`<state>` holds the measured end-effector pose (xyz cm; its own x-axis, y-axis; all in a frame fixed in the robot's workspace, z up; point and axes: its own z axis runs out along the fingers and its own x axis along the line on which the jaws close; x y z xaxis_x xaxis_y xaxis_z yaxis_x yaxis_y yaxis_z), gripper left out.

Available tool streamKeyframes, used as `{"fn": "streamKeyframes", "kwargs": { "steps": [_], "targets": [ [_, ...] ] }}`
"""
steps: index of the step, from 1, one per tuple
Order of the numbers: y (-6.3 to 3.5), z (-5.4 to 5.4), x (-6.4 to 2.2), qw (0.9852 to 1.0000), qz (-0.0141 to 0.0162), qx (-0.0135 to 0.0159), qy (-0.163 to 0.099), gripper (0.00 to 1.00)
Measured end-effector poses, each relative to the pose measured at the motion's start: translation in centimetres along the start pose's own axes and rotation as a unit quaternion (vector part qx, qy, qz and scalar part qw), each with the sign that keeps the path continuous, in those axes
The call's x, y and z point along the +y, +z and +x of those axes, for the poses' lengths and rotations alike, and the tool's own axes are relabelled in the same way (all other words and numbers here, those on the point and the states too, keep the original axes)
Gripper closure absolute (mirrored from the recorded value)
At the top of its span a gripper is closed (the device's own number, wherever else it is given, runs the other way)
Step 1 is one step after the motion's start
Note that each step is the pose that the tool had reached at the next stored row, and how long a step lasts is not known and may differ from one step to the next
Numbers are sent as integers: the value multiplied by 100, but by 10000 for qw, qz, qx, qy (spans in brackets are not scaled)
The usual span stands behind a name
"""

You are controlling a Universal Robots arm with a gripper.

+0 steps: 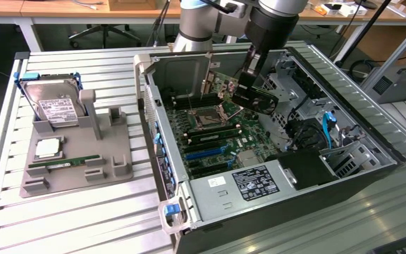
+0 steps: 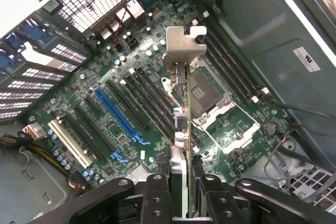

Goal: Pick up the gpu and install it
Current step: 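Insert the gpu into the slot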

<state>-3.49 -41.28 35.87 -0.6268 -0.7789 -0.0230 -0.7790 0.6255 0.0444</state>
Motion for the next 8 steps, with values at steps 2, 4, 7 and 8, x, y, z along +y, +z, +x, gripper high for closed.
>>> {"fn": "streamKeyframes", "kwargs": {
  "steps": [2, 4, 7, 8],
  "targets": [
    [0, 0, 0, 10000, -1, 1, -21, 73],
    [1, 0, 0, 10000, -1, 2, -41, 73],
    [1, 0, 0, 10000, -2, 3, -70, 73],
    [1, 0, 0, 10000, -2, 3, -81, 73]
  ]
}}
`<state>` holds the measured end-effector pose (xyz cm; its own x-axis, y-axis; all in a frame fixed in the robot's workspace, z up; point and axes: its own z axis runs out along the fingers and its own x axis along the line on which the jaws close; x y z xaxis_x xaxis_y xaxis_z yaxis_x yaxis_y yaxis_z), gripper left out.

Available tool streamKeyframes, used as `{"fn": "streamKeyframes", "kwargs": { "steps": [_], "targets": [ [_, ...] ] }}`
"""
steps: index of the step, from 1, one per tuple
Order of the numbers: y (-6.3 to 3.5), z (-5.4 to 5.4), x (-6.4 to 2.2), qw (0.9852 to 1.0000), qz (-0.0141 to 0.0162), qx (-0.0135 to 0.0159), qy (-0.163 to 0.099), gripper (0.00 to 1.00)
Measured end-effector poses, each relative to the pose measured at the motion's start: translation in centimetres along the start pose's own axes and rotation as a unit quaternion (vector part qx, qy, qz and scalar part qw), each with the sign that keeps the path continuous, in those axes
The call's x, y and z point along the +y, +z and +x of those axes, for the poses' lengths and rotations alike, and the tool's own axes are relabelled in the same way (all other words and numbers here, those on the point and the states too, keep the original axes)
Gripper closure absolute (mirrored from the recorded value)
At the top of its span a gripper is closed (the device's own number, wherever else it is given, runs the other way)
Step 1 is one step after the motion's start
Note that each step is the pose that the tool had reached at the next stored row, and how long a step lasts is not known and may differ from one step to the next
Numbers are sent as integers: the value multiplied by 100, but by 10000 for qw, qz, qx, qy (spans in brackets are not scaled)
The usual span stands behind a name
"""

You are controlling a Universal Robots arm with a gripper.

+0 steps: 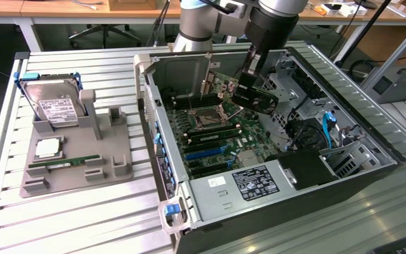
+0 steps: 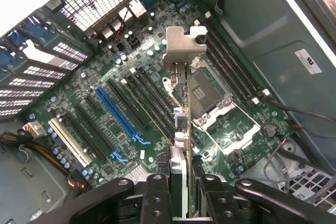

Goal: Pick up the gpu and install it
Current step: 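Insert the gpu into the slot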

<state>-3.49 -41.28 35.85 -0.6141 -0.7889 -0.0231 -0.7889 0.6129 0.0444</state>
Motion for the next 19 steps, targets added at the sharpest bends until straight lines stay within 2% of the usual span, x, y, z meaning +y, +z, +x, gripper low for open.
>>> {"fn": "streamKeyframes", "kwargs": {
  "steps": [19],
  "targets": [
    [3, 1, -1, 9997, -6, 11, -248, 73]
  ]
}}
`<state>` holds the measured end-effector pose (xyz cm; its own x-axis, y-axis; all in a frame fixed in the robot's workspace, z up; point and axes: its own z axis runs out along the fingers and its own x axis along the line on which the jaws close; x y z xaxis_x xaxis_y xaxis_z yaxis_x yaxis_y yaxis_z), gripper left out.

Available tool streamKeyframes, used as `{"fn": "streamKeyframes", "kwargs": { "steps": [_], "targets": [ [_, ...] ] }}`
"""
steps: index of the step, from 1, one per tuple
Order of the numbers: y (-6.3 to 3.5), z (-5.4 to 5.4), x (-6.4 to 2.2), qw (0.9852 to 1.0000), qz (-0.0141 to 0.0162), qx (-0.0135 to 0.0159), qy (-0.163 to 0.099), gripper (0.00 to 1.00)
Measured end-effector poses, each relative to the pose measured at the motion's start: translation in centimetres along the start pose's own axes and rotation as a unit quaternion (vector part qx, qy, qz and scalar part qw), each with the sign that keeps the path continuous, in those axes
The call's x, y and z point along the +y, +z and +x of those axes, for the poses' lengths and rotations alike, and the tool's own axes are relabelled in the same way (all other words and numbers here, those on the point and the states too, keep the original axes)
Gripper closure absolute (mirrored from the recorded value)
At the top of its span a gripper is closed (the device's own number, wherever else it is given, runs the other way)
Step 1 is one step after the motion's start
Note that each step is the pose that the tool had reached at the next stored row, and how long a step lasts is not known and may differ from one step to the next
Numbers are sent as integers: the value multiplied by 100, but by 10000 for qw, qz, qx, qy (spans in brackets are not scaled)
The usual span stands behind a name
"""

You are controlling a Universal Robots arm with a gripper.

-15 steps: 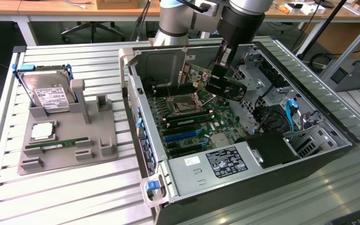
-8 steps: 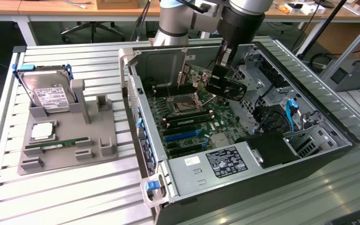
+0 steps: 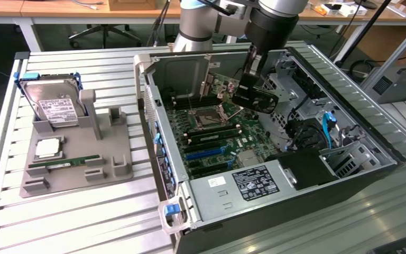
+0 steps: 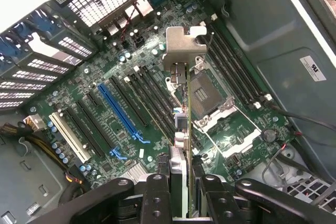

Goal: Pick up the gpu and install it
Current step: 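Insert the gpu into the slot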

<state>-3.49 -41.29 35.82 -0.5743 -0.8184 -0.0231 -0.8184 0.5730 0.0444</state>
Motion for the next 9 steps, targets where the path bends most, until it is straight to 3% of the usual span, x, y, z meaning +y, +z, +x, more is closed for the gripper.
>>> {"fn": "streamKeyframes", "kwargs": {
  "steps": [9],
  "targets": [
    [3, 0, 0, 9999, -3, 7, -143, 73]
  ]
}}
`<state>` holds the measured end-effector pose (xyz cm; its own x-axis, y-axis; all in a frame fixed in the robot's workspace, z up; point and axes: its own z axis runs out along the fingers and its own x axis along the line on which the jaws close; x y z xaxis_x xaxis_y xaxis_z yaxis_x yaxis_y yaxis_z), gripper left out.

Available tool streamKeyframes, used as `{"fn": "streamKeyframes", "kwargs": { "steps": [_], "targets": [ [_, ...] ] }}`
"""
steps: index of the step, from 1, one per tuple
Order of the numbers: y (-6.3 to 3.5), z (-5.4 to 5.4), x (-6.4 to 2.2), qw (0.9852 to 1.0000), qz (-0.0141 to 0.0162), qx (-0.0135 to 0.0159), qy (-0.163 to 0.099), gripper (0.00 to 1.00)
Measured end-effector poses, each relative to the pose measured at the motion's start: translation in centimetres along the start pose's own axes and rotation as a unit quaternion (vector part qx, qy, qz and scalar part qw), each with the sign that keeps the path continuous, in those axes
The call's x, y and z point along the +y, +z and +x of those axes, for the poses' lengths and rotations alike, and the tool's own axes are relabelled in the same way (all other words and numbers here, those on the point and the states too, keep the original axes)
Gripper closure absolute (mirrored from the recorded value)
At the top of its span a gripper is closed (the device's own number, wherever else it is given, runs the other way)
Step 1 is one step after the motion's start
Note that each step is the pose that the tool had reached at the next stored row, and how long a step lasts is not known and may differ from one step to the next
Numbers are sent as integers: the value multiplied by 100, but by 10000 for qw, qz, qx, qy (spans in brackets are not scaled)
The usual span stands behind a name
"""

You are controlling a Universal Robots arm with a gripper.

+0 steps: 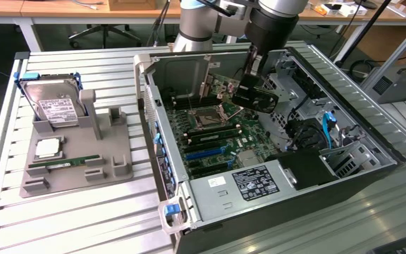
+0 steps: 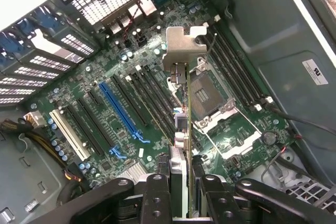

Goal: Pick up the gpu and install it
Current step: 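Insert the gpu into the slot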

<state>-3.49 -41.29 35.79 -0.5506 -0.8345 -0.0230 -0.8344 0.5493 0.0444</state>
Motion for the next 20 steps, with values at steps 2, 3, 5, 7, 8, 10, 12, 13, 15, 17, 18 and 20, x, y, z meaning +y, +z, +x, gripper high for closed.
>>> {"fn": "streamKeyframes", "kwargs": {
  "steps": [2, 3, 5, 7, 8, 10, 12, 13, 15, 17, 18, 20],
  "targets": [
    [2, 0, 0, 9999, -3, 6, -133, 73],
    [2, 0, 0, 9999, -4, 8, -171, 73],
    [2, 0, -1, 9997, -5, 10, -226, 73],
    [3, 2, -2, 9994, -8, 15, -346, 73],
    [4, 4, -3, 9991, -10, 19, -418, 73],
    [4, 9, -6, 9985, -13, 24, -545, 73],
    [5, 14, -10, 9976, -16, 31, -694, 73],
    [5, 16, -11, 9972, -17, 33, -745, 73],
    [5, 18, -12, 9966, -19, 37, -820, 73],
    [5, 20, -13, 9963, -20, 38, -863, 73],
    [6, 20, -14, 9962, -20, 39, -875, 73],
    [6, 21, -14, 9960, -21, 40, -896, 73]
  ]
}}
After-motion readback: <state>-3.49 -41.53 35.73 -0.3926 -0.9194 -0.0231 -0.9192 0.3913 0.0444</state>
